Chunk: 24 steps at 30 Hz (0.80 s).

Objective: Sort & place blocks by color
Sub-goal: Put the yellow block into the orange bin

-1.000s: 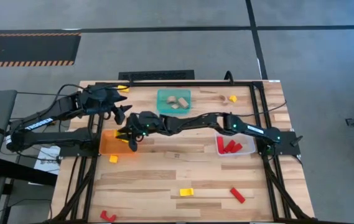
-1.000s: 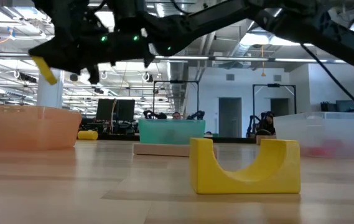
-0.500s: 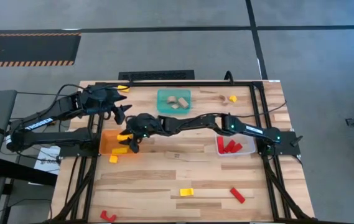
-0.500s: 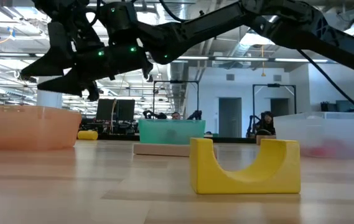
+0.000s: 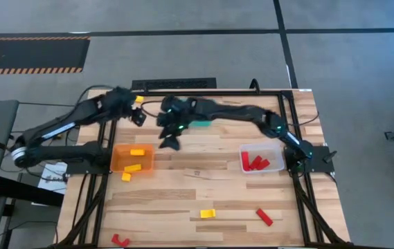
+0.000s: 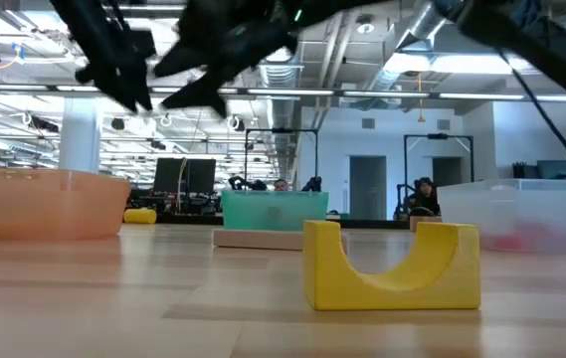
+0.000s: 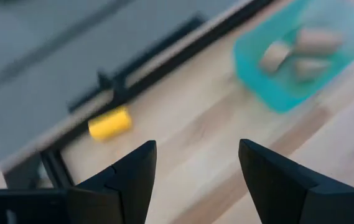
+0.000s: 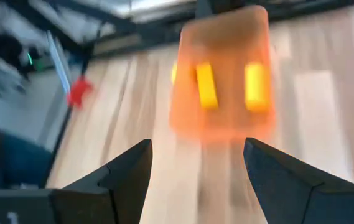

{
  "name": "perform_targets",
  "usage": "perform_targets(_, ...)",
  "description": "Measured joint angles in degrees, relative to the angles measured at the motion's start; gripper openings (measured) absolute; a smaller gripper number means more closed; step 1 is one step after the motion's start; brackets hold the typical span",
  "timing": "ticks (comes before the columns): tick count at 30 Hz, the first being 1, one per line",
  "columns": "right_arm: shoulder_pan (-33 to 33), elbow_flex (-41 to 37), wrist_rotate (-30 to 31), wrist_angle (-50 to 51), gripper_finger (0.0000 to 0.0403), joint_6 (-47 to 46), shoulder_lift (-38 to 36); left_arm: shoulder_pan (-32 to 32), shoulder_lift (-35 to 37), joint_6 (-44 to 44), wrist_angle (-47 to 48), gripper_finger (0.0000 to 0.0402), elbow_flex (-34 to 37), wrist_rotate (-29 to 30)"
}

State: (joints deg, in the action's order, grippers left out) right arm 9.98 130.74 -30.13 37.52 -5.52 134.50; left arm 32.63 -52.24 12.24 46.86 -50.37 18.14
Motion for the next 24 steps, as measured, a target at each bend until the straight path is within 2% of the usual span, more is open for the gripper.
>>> perform_targets(2,0.35,0.14,2.66,8.96,0.0275,5.21,-3.67,4.76,-5.05,0.96,-0.64,0.0217,0.0,-3.78)
perform_targets(4,0.76,0.12,6.0,17.29,0.0276,8.66,-6.57,9.04,-10.55,1.88,-1.44,0.0217,-0.19,-5.06)
perform_targets(8,1.72,-0.05,10.15,27.76,0.0276,10.1,-11.19,15.61,-21.45,3.42,-0.64,0.0217,-3.64,-0.32)
perform_targets(10,1.92,0.0,11.47,30.26,0.0276,10.18,-13.78,18.42,-25.86,2.67,-0.44,0.0217,-5.53,-0.06)
perform_targets(17,1.79,-5.69,15.36,31.84,0.0276,10.17,-21.16,25.44,-36.61,0.19,-3.62,0.023,-13.06,-9.19)
perform_targets(20,2.23,-9.31,15.91,31.24,0.0276,10.14,-24.24,28.34,-39.46,0.21,-2.17,0.0257,-15.18,-10.28)
perform_targets(24,2.62,-15.85,17.05,28.73,0.0276,10.1,-27.82,32.18,-39.81,0.3,-3.25,0.0306,-15.61,-16.3)
